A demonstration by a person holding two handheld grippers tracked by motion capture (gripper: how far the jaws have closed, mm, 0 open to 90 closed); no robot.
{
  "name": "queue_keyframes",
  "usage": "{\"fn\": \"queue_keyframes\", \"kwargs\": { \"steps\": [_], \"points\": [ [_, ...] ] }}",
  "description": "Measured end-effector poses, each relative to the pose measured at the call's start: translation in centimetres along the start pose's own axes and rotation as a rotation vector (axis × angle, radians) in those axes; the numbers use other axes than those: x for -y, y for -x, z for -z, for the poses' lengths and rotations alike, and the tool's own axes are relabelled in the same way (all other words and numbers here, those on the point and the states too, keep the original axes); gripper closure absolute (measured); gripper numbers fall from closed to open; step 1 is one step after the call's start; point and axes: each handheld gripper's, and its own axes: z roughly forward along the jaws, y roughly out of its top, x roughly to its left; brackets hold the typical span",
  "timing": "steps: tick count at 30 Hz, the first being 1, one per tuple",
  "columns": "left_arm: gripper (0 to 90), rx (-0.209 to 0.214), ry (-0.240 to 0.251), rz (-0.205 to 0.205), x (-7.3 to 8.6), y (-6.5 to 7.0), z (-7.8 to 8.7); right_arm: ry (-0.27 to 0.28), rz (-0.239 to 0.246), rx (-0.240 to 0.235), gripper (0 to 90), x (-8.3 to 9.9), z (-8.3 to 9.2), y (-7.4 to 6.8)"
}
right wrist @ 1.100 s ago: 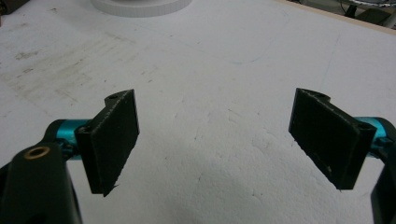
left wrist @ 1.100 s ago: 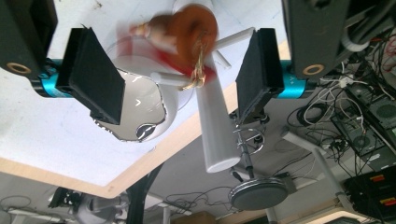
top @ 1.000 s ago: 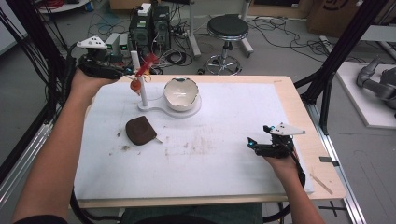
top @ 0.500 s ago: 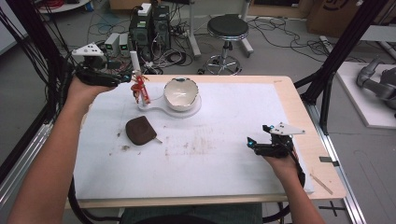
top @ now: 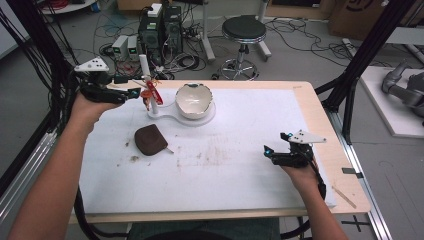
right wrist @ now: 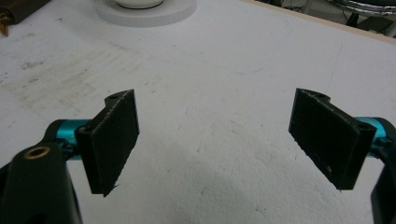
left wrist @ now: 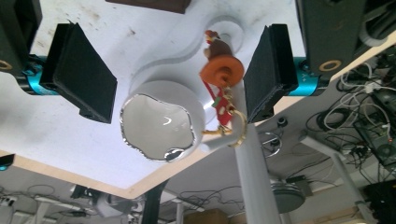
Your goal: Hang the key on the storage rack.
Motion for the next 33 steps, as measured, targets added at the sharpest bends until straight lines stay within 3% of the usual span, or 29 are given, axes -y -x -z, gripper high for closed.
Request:
{"fn": "queue_keyframes", "kwargs": {
  "steps": [11,25,33],
  "points": [
    [21.5,0.07,0.003,0.011,2.7,2.0,-0.1,0.004,-0.002,-0.007,16.1,-0.1,-0.3,0.0],
    [20.3,0.082,0.005,0.01,6.6,4.1,-0.4,-0.001,-0.006,-0.008,16.1,-0.1,-0.3,0.2],
    [17.9,0.098,-0.027,0.011,8.2,5.1,-1.0,-0.002,-0.007,-0.011,16.1,-0.1,-0.3,0.2]
  ]
}}
